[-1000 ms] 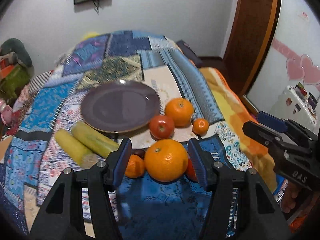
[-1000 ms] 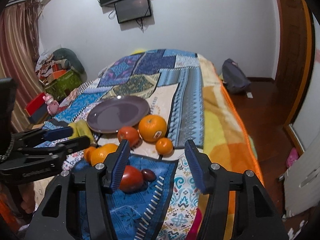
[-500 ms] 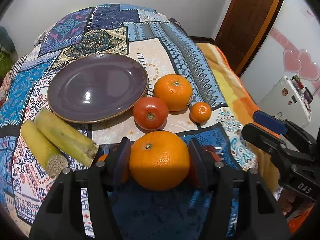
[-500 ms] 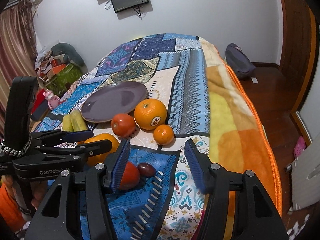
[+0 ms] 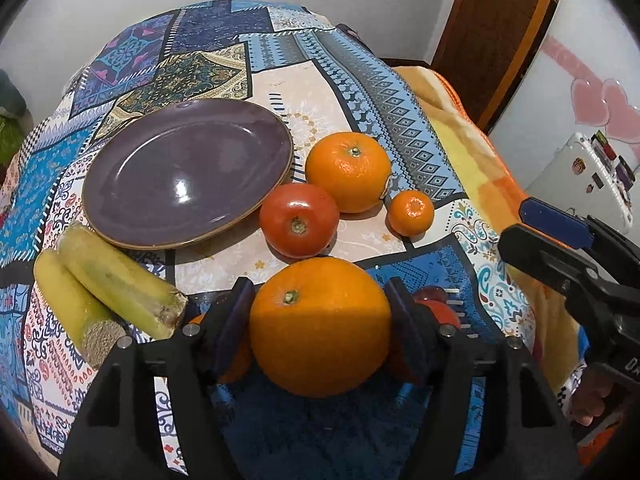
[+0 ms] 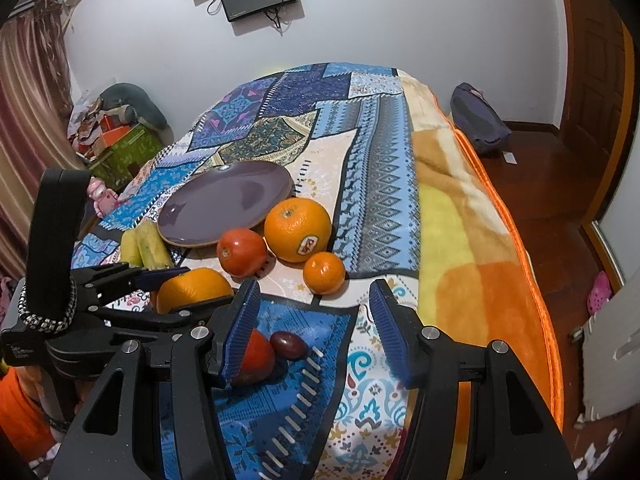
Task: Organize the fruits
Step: 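Grasp a large orange with the left gripper while the right gripper approaches another orange, then grasp the stickered orange with the right gripper while the left gripper lifts its orange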
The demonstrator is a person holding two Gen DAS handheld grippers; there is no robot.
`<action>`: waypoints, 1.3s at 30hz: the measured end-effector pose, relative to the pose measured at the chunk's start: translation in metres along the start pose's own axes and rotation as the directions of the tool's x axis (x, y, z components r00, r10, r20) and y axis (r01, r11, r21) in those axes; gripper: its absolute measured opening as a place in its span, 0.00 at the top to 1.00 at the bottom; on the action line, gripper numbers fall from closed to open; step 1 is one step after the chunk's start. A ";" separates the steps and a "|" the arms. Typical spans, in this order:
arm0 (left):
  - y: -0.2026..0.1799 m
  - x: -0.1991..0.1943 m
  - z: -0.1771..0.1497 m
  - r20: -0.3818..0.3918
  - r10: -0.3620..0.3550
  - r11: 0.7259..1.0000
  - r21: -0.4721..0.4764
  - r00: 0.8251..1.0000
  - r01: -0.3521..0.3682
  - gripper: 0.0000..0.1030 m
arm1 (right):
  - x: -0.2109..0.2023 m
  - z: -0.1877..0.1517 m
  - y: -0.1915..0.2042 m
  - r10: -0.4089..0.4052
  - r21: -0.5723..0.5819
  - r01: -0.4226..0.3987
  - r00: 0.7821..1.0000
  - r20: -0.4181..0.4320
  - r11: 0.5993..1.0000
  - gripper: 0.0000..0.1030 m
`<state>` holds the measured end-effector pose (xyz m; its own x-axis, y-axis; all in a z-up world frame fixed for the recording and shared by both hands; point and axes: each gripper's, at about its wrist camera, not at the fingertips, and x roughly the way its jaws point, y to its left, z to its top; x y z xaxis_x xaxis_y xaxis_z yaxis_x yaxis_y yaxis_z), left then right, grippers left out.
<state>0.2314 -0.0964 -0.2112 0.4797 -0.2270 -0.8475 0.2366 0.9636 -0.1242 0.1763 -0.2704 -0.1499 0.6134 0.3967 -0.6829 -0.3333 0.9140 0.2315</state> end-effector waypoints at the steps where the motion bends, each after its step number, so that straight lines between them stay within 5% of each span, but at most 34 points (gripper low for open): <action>1: 0.000 -0.001 0.001 0.004 0.002 1.000 0.000 1.000 -0.002 0.36 | 0.001 0.003 0.000 0.004 -0.004 -0.004 1.000 0.000 1.000 0.48; 21: 0.041 -0.032 0.024 0.100 0.006 0.998 -0.069 0.995 0.001 0.45 | 0.079 0.032 0.006 -0.012 -0.097 0.000 0.992 -0.127 0.995 0.48; 23: 0.044 -0.036 0.025 0.124 0.002 0.998 -0.063 0.992 0.006 0.50 | 0.087 0.033 0.007 -0.011 -0.102 -0.005 0.989 -0.148 0.995 0.48; 25: 0.044 -0.043 0.028 0.156 -0.005 0.999 -0.041 0.988 0.011 0.82 | 0.092 0.032 0.008 -0.001 -0.102 -0.017 0.986 -0.168 0.995 0.48; 27: 0.043 -0.044 0.033 0.147 0.003 1.000 -0.023 0.989 0.000 0.89 | 0.098 0.032 0.010 0.000 -0.106 -0.020 0.983 -0.182 0.994 0.48; 32: 0.052 -0.036 0.034 0.124 -0.016 0.998 -0.054 0.992 0.023 0.83 | 0.102 0.032 0.010 -0.024 -0.118 0.002 0.983 -0.184 0.993 0.37; 36: 0.058 -0.035 0.033 0.110 -0.017 0.995 -0.096 0.994 0.028 0.56 | 0.104 0.034 0.003 -0.028 -0.111 0.007 0.981 -0.190 0.994 0.29; 39: 0.060 -0.036 0.032 0.101 -0.038 0.993 -0.108 0.994 0.048 0.54 | 0.106 0.037 0.001 -0.017 -0.100 -0.002 0.981 -0.195 0.995 0.29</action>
<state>0.2551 -0.0353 -0.1723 0.5532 -0.2761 -0.7860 0.1673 0.9611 -0.2199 0.2674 -0.2246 -0.1968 0.4678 0.3568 -0.8086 -0.4045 0.8999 0.1630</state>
